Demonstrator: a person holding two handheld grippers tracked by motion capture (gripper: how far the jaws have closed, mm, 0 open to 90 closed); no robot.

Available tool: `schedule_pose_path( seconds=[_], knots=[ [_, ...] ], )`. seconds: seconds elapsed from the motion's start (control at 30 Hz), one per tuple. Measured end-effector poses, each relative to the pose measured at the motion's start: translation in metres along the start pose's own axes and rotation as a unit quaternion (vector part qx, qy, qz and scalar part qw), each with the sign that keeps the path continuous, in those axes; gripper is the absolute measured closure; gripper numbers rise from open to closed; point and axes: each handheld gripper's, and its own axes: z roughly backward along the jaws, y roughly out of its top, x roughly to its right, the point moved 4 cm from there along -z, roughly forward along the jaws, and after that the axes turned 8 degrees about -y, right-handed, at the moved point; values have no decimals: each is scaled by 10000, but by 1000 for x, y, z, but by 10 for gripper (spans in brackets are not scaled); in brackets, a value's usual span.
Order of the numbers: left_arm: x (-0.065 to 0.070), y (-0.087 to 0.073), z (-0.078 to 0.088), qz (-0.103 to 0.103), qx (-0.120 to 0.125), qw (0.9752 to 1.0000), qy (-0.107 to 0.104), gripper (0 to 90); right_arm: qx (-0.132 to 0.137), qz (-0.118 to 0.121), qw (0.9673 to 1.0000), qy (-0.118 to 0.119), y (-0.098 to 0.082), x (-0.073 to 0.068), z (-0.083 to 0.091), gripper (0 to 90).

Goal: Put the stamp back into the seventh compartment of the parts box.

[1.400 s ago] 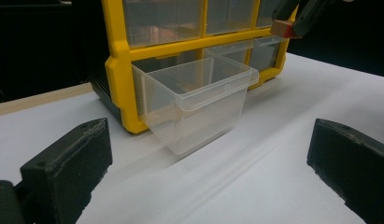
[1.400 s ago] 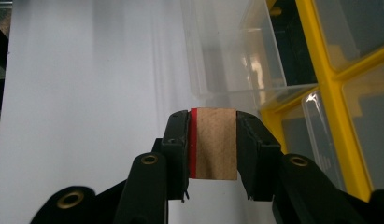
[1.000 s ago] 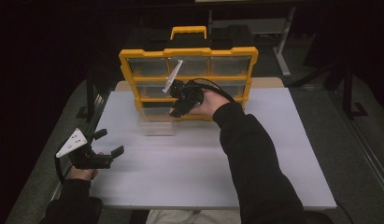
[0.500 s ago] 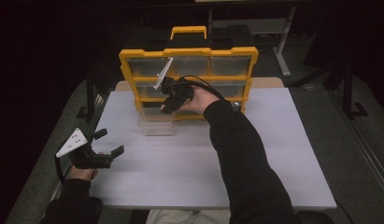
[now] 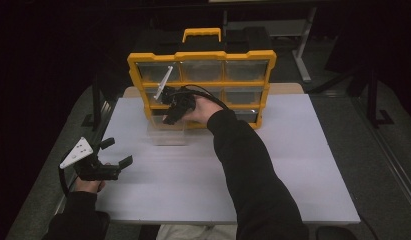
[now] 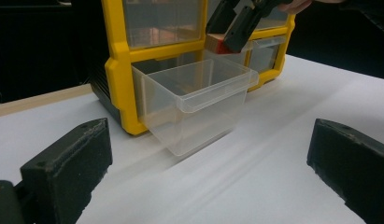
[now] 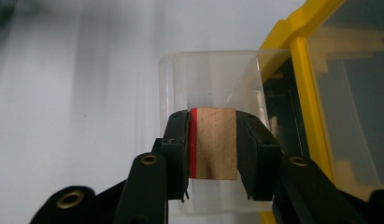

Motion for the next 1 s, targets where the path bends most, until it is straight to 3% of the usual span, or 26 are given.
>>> schedule_pose_path(
  seconds=[0.2, 0.67, 1.0],
  knots=[
    [0, 0, 0, 5, 2, 10000, -1, 0, 75, 14, 10000, -21, 3, 2, -8, 651],
    [-1, 0, 0, 2, 3, 10000, 1, 0, -48, -82, 10000, 14, 0, 4, -34, 650],
    [-1, 0, 0, -4, -10, 10000, -2, 0, -46, -113, 9999, 1, -1, 3, -39, 610]
  ],
)
